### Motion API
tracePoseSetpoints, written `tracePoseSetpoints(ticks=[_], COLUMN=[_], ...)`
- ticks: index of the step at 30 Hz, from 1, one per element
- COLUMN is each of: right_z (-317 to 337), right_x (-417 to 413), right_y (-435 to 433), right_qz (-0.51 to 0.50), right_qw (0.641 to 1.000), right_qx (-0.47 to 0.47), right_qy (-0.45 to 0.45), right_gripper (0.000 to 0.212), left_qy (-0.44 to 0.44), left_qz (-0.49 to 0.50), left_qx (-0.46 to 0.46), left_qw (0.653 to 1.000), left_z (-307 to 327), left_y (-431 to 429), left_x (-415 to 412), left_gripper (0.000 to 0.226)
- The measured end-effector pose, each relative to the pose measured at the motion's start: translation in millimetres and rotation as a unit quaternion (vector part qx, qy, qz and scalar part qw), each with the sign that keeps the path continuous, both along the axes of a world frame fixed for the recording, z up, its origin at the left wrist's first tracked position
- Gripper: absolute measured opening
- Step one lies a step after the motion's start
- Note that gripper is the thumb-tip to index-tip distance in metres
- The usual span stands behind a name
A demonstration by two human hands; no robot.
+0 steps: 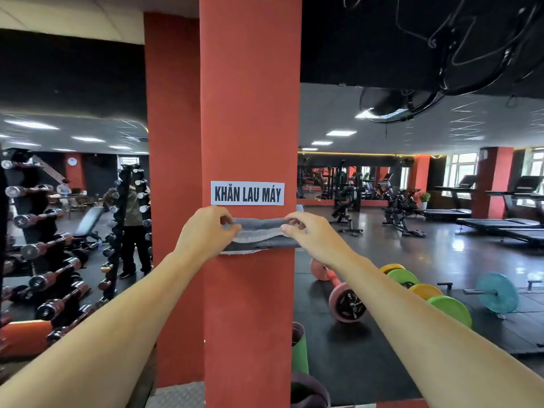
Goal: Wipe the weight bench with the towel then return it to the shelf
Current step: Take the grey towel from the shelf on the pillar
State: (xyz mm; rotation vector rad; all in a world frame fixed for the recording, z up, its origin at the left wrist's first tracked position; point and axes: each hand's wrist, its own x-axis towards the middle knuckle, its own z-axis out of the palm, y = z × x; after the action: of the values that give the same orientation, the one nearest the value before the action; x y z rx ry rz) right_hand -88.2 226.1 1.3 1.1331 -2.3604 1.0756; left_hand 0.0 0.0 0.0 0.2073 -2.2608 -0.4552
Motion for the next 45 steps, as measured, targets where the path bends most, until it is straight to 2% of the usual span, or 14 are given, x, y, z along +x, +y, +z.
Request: tracePoseSetpoints(ticks=[5,9,14,18,20,22,24,26,28,31,35,39,41,45], right_z=[6.4,13.2,7.8,-0.1,0.8,1.1,0.5,4.2,10.0,17.5,26.8,24.1,13.3,-16.9], right_x=[-35.5,-76.2,-125.6,-151.0,-156.7,-159.1,-157.1,-148.5,-137.3,-121.7,-92.0,-48.8,-17.3,63.9], right_y=[-38.7,-75.8,-112.0,-130.4,-135.6,-137.4,-132.7,-120.5,-100.1,-59.8,6.4,88.1,133.0,220.0], right_qz=[-0.064,-0.113,-0.17,-0.183,-0.195,-0.214,-0.23,-0.231,-0.227,-0.232,-0.261,-0.307,-0.334,-0.387], right_qw=[0.99,0.98,0.958,0.956,0.952,0.946,0.947,0.956,0.968,0.969,0.954,0.936,0.921,0.897], right_qx=[0.1,0.142,0.226,0.216,0.22,0.23,0.207,0.156,0.075,-0.048,-0.114,-0.167,-0.198,-0.18], right_qy=[0.077,0.085,0.048,0.083,0.085,0.08,0.085,0.095,0.072,0.068,0.091,0.046,-0.013,-0.112], right_gripper=[0.053,0.046,0.028,0.039,0.034,0.015,0.011,0.013,0.014,0.012,0.01,0.009,0.019,0.045], left_qy=[-0.021,-0.053,-0.101,-0.132,-0.172,-0.159,-0.086,0.012,0.073,0.108,0.144,0.139,0.113,0.003], left_qz=[0.053,0.06,0.06,0.118,0.169,0.195,0.2,0.154,0.073,-0.077,-0.168,-0.288,-0.356,-0.472], left_qx=[-0.056,-0.07,-0.089,-0.133,-0.164,-0.181,-0.205,-0.205,-0.163,-0.057,-0.052,-0.009,0.031,0.093], left_qw=[0.997,0.994,0.989,0.975,0.956,0.951,0.954,0.967,0.981,0.99,0.974,0.947,0.927,0.877], left_z=[1.4,0.1,-3.2,-2.0,-2.5,-3.6,-1.7,5.9,17.8,41.5,61.1,48.3,31.0,-9.6], left_y=[-38.4,-73.1,-105.0,-108.1,-106.1,-103.7,-96.7,-85.3,-70.4,-43.1,-0.8,63.0,105.1,200.8], left_x=[-34.7,-69.4,-112.9,-138.7,-144.9,-146.2,-142.1,-137.2,-132.0,-127.4,-133.7,-148.0,-150.9,-139.7], left_gripper=[0.025,0.029,0.027,0.02,0.018,0.017,0.019,0.016,0.012,0.01,0.011,0.011,0.012,0.018])
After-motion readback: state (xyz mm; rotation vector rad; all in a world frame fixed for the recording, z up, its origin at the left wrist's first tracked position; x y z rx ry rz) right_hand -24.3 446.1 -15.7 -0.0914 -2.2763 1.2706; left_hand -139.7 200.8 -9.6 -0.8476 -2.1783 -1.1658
